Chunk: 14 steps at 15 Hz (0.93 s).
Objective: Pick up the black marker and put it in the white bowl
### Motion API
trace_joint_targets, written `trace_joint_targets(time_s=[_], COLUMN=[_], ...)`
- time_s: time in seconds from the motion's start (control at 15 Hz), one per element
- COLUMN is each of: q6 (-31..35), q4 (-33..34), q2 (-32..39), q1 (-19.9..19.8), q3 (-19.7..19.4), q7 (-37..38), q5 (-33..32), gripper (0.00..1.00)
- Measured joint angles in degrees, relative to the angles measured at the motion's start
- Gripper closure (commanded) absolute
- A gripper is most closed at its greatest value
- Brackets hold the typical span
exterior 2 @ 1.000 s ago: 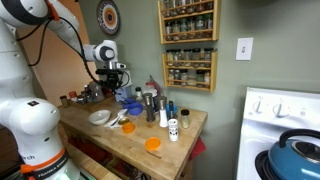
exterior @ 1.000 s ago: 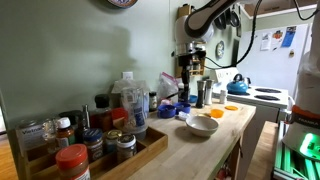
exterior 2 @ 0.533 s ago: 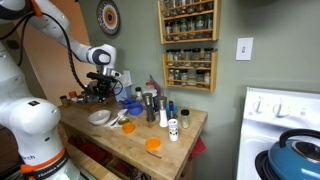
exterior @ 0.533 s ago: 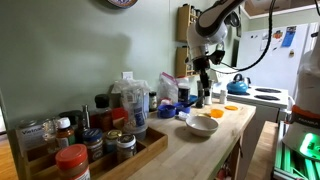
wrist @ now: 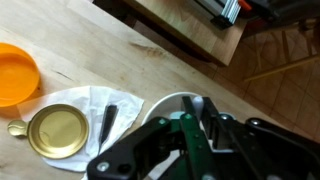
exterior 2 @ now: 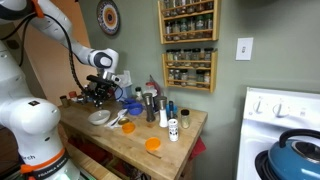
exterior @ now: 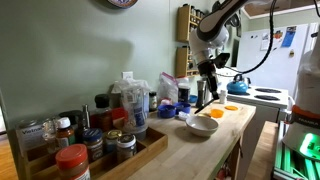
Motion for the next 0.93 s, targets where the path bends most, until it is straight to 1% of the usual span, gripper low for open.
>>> trace_joint_targets(time_s=[0.13, 0.53, 0.87, 0.93], q6=[-0.9, -0.4, 3.8, 4.8], q4=[-0.2, 0.4, 3.0, 3.6], q2=[0.5, 5.1, 10.6, 11.4], q1=[0.2, 0.8, 0.8, 0.8], q3=[0.0, 0.2, 0.2, 0.3], q7=[-2.5, -3.9, -3.9, -3.9], q5=[0.1, 0.0, 0.2, 0.2], gripper=[0.97, 0.97, 0.97, 0.61])
